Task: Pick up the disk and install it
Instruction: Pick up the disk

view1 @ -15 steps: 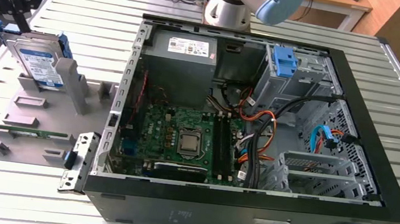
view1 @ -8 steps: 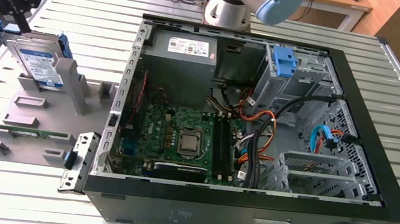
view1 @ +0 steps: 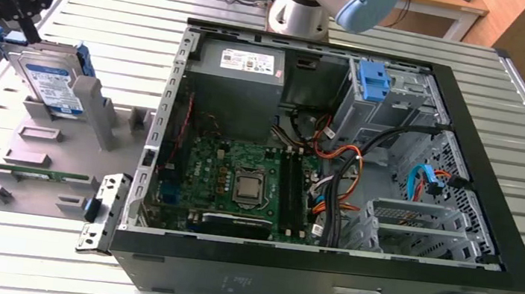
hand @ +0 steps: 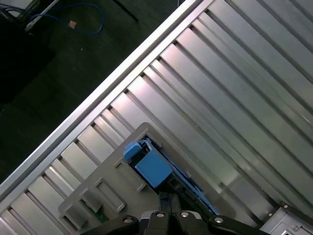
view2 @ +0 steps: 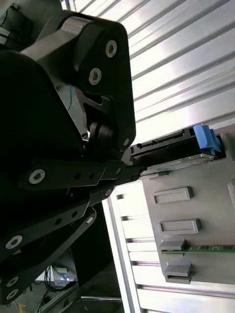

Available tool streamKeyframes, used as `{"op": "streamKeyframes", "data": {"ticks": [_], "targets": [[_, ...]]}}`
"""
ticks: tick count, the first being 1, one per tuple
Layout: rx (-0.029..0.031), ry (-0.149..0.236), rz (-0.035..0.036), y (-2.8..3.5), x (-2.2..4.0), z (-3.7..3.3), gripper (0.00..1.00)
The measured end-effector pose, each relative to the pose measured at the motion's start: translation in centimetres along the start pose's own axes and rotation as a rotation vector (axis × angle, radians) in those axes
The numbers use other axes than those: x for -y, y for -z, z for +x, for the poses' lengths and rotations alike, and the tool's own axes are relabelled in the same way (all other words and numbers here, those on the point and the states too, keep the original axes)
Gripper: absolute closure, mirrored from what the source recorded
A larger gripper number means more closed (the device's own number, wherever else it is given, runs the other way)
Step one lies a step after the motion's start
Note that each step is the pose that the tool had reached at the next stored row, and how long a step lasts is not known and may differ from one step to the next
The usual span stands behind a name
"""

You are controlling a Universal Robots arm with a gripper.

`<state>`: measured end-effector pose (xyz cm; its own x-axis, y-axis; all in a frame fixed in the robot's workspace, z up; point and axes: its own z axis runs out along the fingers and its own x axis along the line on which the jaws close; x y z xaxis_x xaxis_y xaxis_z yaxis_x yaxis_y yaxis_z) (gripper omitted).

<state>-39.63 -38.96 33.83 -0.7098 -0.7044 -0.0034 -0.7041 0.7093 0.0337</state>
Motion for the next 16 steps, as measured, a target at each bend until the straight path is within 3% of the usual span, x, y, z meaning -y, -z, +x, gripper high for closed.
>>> {"op": "streamKeyframes", "data": {"ticks": [5,14,16], "targets": [[-0.0030,0.088,-0.0003,-0.01,0.00,0.00,0.89],[-0.0036,0.104,-0.0004,-0.01,0.00,0.00,0.89],[-0.0044,0.129,-0.0004,-0.02,0.00,0.00,0.89]]}}
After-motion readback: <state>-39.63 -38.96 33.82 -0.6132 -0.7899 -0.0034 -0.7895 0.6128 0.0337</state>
